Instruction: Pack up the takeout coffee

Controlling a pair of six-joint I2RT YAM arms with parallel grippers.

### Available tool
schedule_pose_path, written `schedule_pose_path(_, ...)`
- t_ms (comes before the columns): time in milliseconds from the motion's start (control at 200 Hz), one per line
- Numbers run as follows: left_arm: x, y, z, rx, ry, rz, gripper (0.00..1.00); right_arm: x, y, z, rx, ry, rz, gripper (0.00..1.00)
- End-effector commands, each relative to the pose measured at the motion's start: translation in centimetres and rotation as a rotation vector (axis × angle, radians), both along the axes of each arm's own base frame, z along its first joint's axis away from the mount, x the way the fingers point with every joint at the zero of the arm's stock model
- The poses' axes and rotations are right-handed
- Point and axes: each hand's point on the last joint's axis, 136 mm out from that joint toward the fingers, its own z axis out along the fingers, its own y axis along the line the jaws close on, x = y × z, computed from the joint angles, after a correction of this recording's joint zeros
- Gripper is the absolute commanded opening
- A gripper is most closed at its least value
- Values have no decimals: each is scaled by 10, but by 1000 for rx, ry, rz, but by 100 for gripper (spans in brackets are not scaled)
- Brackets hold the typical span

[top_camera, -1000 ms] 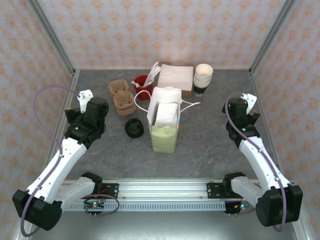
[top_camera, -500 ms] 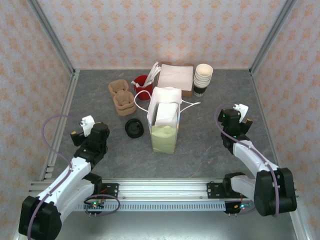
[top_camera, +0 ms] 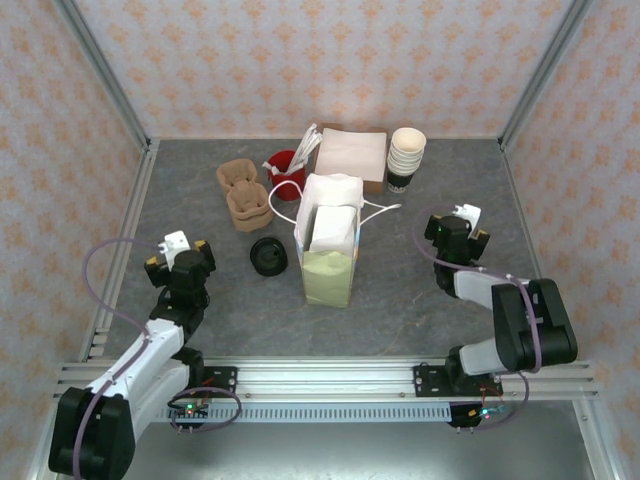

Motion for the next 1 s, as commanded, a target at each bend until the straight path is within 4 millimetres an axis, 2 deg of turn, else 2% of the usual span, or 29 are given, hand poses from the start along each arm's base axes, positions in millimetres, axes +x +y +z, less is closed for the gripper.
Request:
schedule_pose_path(0, 15, -3, 8, -3, -36, -54, 100, 14, 6, 7, 4, -63, 48, 99)
schedule_pose_path(65, 23, -4, 6, -3, -33, -76, 100, 21, 9, 6, 8, -67, 67, 99)
schedule_pose_path(190, 43, -8, 4, -10, -24, -122, 100, 18, 7, 3, 27, -71, 79, 99)
schedule_pose_path(290, 60, -12, 2, -16, -20, -164, 100, 19, 18, 0, 39, -73, 154, 99)
schedule_pose_path(365, 74, -16, 2, -23, -24, -193, 100, 19, 18, -8, 61, -63, 169, 99)
schedule_pose_path(535, 102, -30, -5, -58, 12, -279, 100, 20, 17, -9, 62, -70, 162, 99)
schedule_pose_path(831, 106, -42, -6, -70, 24, -359, 100, 20, 15, -8, 67, -72, 159, 99)
schedule_pose_path(916, 98, -44, -2, -38, 45, -388, 100, 20, 15, -8, 67, -74, 158, 99)
schedule_pose_path(996, 85, -30, -3, -46, 34, -336, 100, 20, 15, -8, 67, -74, 159, 99)
